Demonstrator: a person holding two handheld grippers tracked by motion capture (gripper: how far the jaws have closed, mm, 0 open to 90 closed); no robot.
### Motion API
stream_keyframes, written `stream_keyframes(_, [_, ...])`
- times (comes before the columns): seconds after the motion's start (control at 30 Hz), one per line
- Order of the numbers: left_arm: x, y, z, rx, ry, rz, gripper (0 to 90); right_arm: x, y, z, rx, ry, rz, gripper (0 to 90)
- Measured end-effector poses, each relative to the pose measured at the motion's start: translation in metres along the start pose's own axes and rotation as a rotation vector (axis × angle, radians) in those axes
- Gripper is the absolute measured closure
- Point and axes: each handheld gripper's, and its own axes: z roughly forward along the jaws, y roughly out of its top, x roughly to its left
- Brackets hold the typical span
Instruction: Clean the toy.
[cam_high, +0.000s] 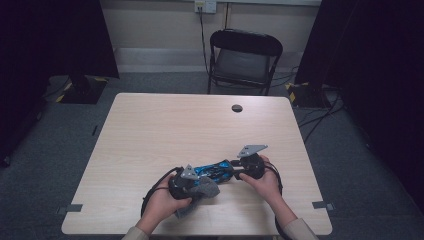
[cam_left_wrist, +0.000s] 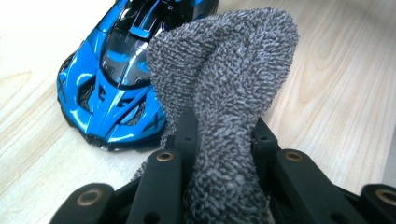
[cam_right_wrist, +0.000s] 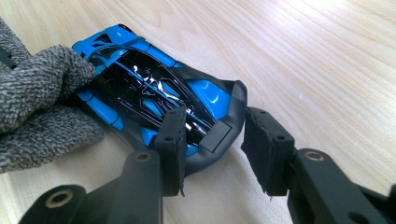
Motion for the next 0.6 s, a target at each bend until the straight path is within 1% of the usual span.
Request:
stream_keyframes(0.13, [0.001,-0.003,-0.002,-0.005,0.002,-0.005,71.8,0.0,0.0,0.0,0.001,-0.001,-0.007,59.6])
stream_keyframes(0.23, [0.002,-0.004,-0.004,0.003,0.004,-0.001,71.8,0.001,0.001,0.0,0.001,-0.001,-0.007,59.6])
stream_keyframes(0.33, [0.003,-0.005,-0.005,-0.002,0.003,-0.009,71.8,0.001,0.0,0.0,0.0,-0.001,-0.008,59.6])
stream_keyframes(0.6, [0.006,-0.011,-0.009,0.003,0.008,-0.015,71.8,0.001,0.0,0.0,0.0,-0.002,-0.009,59.6])
